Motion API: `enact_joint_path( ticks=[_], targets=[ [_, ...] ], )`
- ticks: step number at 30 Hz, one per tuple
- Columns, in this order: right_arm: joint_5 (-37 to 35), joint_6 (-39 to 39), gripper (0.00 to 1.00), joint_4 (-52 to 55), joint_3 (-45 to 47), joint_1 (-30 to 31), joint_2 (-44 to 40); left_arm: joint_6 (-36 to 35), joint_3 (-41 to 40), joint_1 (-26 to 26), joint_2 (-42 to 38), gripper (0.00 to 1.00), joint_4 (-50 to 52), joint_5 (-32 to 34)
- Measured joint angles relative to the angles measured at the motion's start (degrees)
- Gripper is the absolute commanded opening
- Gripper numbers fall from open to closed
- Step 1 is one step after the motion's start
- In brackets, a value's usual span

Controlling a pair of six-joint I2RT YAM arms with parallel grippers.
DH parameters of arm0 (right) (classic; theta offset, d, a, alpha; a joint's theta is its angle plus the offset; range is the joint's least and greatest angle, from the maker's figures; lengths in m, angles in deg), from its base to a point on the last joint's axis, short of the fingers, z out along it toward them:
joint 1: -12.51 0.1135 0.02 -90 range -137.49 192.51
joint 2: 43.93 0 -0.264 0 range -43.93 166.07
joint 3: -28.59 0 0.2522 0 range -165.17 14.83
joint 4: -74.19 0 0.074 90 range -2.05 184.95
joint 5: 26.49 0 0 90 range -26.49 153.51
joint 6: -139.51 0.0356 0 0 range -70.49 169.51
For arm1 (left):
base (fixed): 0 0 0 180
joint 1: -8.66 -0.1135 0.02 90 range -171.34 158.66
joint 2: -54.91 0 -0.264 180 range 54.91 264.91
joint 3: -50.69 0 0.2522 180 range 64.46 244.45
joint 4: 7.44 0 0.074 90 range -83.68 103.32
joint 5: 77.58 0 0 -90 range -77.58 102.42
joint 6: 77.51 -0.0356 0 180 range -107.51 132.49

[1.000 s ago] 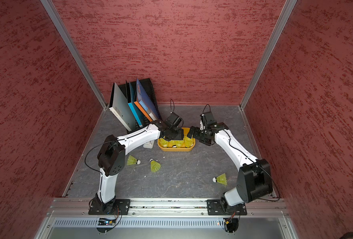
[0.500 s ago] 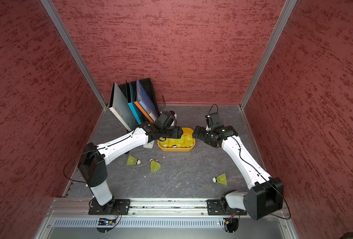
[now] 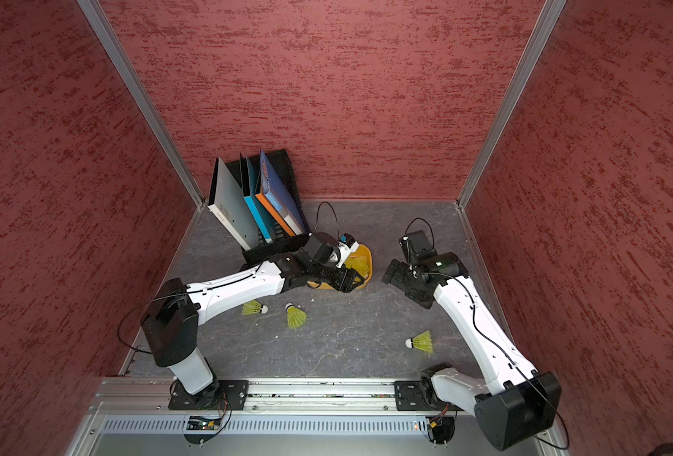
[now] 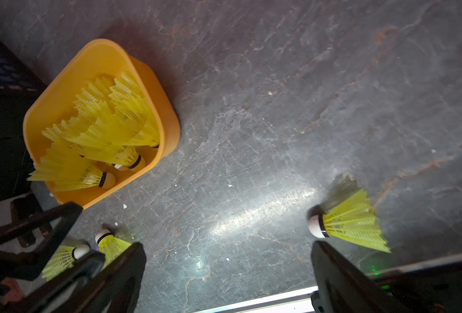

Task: Put the shuttlecocks into the storage box
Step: Pick up the shuttlecock at the center of the board.

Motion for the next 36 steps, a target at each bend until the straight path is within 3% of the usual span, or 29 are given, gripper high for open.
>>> enact_joint_path(
  ticks=[10,22,36],
  targets=[
    [-2.1,8.11,0.98,9.27,-0.02,0.07,-5.97,-9.64,-4.44,9.03,2.82,0.69,-8.5,-8.48],
    [1.42,13.09,0.98,22.34,-0.87,0.07,-14.99,-11.19,-4.83,15.23,11.28,0.68,-18.64,-10.08],
    [-1.42,22.86,0.99,24.17,-6.54,0.07,-16.46,-12.7,-1.29,19.61,21.57,0.68,-23.41,-7.96]
  ],
)
